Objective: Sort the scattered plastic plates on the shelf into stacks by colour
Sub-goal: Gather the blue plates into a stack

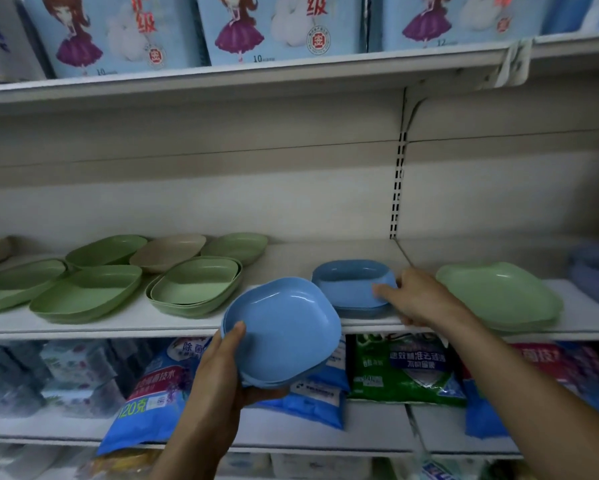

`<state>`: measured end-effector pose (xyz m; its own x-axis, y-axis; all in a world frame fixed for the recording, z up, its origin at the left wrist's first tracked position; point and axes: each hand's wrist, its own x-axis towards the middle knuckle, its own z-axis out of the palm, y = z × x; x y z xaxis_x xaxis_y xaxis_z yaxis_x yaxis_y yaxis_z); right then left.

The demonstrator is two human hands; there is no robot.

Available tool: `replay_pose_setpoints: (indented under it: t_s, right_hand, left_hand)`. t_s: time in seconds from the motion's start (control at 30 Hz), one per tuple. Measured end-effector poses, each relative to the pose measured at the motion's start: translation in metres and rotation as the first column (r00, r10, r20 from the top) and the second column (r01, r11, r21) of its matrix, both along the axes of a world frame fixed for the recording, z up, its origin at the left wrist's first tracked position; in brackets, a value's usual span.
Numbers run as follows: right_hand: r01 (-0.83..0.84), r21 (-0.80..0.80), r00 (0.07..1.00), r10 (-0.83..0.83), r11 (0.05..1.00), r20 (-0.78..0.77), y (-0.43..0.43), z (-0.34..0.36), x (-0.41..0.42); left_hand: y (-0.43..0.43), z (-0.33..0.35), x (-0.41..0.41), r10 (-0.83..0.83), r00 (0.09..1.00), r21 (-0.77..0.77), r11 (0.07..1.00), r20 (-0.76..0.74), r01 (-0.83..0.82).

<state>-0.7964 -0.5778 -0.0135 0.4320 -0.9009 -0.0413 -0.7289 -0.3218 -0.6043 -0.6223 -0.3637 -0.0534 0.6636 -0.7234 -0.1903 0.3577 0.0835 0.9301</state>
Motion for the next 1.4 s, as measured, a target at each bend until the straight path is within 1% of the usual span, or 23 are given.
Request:
replay_pose_setpoints:
  t_s: [0.17, 0.27, 0.33, 0.4, 0.43, 0.47, 0.53, 0.57, 0.6, 0.67, 0.7, 0.77, 0.83, 0.93, 0.97, 1.0, 1.03, 1.07, 1.1, 1.13, 1.17, 1.27, 1.4]
  right_hand:
    - [0.002, -0.085, 0.994, -0.011, 0.996, -0.11, -0.008, 0.01, 0.009]
    - [0.041, -0.165, 0.992, -0.059, 0.986, -0.108, -0.009, 0.015, 0.011]
    - [0.062, -0.224, 0.994, -0.081, 0.973, -0.076, -0.011, 0.017, 0.013]
    - [0.091, -0.245, 0.996, -0.088, 0.965, 0.023, -0.014, 0.016, 0.014]
    - [0.102, -0.206, 0.989, -0.078, 0.973, 0.122, -0.014, 0.016, 0.015]
    - [0.099, -0.126, 0.967, -0.066, 0.987, 0.248, -0.012, 0.017, 0.017]
    - [0.045, 0.073, 0.873, -0.075, 0.996, 0.483, -0.002, 0.022, 0.021]
    - [0.0, 0.12, 0.833, -0.066, 0.993, 0.549, 0.005, 0.024, 0.023]
    - [-0.05, 0.119, 0.823, -0.027, 0.992, 0.567, 0.012, 0.026, 0.026]
    - [-0.155, 0.045, 0.837, 0.107, 0.987, 0.536, 0.03, 0.026, 0.034]
    - [-0.187, -0.036, 0.858, 0.181, 0.982, 0.48, 0.038, 0.024, 0.039]
    - [-0.21, -0.247, 0.913, 0.281, 0.946, 0.297, 0.05, 0.017, 0.048]
    - [-0.219, -0.361, 0.942, 0.294, 0.906, 0.165, 0.059, 0.012, 0.052]
    - [-0.207, -0.463, 0.971, 0.238, 0.862, 0.009, 0.063, 0.012, 0.05]
    - [-0.213, -0.466, 0.973, 0.227, 0.859, -0.025, 0.062, 0.012, 0.049]
    - [-0.221, -0.425, 0.971, 0.238, 0.878, -0.014, 0.061, 0.013, 0.047]
    - [-0.234, -0.328, 0.962, 0.267, 0.915, 0.06, 0.059, 0.014, 0.046]
    - [-0.255, -0.206, 0.936, 0.295, 0.945, 0.191, 0.058, 0.015, 0.045]
    - [-0.284, -0.094, 0.898, 0.299, 0.954, 0.322, 0.055, 0.014, 0.045]
    - [-0.314, -0.022, 0.862, 0.295, 0.949, 0.413, 0.052, 0.014, 0.045]
    - [-0.333, 0.009, 0.84, 0.292, 0.943, 0.458, 0.049, 0.013, 0.044]
    - [-0.317, 0.045, 0.831, 0.254, 0.947, 0.495, 0.046, 0.012, 0.04]
    - [-0.17, 0.134, 0.834, 0.07, 0.976, 0.548, 0.041, 0.011, 0.032]
  left_hand:
    - [0.0, 0.001, 0.008, -0.017, 1.0, -0.004, 1.0, -0.014, 0.017]
    - [0.0, 0.001, 0.013, -0.018, 1.0, -0.009, 1.0, -0.018, 0.018]
    - [0.0, 0.001, 0.015, -0.02, 1.0, -0.011, 1.0, -0.016, 0.02]
    - [0.0, 0.002, 0.017, -0.017, 1.0, -0.008, 1.0, -0.003, 0.017]
    - [0.0, 0.003, 0.018, -0.016, 1.0, -0.007, 1.0, 0.003, 0.016]
    - [0.0, 0.004, 0.018, -0.016, 1.0, -0.007, 1.0, 0.008, 0.016]
    - [0.0, 0.007, 0.017, -0.015, 1.0, -0.012, 1.0, 0.024, 0.015]
    - [0.0, 0.009, 0.017, -0.02, 0.999, -0.018, 1.0, 0.042, 0.021]
    - [0.0, 0.011, 0.017, -0.03, 0.998, -0.027, 0.999, 0.063, 0.032]
    - [-0.003, 0.014, 0.016, -0.059, 0.994, -0.055, 0.996, 0.096, 0.064]
    - [-0.006, 0.016, 0.015, -0.071, 0.991, -0.066, 0.995, 0.111, 0.079]
    - [-0.01, 0.02, 0.014, -0.082, 0.985, -0.069, 0.993, 0.151, 0.093]
    - [-0.013, 0.025, 0.013, -0.083, 0.98, -0.068, 0.993, 0.18, 0.097]
    - [-0.019, 0.032, 0.014, -0.074, 0.979, -0.084, 0.992, 0.189, 0.091]
    - [-0.021, 0.034, 0.016, -0.068, 0.981, -0.094, 0.992, 0.183, 0.086]
    - [-0.025, 0.035, 0.017, -0.061, 0.98, -0.104, 0.991, 0.187, 0.082]
    - [-0.029, 0.036, 0.019, -0.056, 0.976, -0.113, 0.99, 0.212, 0.082]
    - [-0.033, 0.037, 0.02, -0.06, 0.967, -0.124, 0.988, 0.247, 0.093]
    - [-0.037, 0.039, 0.021, -0.072, 0.958, -0.14, 0.983, 0.278, 0.115]
    - [-0.04, 0.04, 0.022, -0.089, 0.951, -0.156, 0.978, 0.297, 0.14]
    - [-0.043, 0.041, 0.022, -0.106, 0.946, -0.166, 0.973, 0.307, 0.163]
    - [-0.053, 0.047, 0.021, -0.164, 0.939, -0.146, 0.965, 0.302, 0.216]
    - [-0.068, 0.056, 0.014, -0.317, 0.909, -0.026, 0.941, 0.268, 0.336]
